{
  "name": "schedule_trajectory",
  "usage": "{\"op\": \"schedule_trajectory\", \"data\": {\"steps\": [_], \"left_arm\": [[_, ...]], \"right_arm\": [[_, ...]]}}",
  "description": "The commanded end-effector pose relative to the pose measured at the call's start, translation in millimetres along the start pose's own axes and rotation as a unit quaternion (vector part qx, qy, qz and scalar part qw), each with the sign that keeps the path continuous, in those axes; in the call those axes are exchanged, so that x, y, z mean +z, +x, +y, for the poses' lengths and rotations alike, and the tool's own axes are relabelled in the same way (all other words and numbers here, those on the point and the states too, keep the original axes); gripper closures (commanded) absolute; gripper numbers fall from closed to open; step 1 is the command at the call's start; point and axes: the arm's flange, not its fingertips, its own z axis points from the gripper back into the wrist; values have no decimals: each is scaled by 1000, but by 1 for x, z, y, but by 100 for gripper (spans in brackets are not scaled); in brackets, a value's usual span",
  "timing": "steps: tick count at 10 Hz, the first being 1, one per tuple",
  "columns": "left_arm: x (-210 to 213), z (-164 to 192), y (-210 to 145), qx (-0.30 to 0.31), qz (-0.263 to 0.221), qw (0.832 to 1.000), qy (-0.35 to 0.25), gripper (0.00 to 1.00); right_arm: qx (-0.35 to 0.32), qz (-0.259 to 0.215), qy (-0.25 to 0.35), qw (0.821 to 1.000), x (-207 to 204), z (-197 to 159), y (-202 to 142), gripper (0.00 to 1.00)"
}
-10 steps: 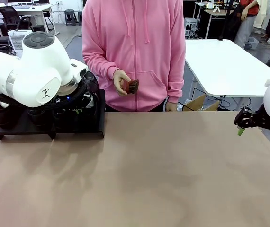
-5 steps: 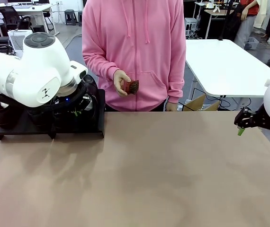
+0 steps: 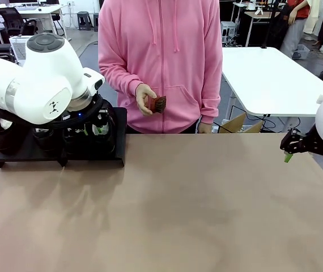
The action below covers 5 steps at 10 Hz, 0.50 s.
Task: Organize the shoes by placing them on the stand.
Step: Place the Shoe from the middle of the table onto the Shoes Stand.
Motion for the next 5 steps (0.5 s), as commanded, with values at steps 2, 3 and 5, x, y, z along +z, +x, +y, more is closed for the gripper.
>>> {"op": "schedule_trajectory", "data": {"steps": [2, 3, 5], "left_arm": [[19, -6, -8, -16, -11, 1000, 2, 57], [29, -7, -14, -17, -15, 1000, -5, 57], [57, -9, -34, -13, -6, 1000, -6, 57]], "right_arm": [[8, -1, 9, 1000, 0, -1, 1, 0], [8, -1, 9, 1000, 0, -1, 1, 0], [8, -1, 9, 1000, 0, -1, 1, 0]]}}
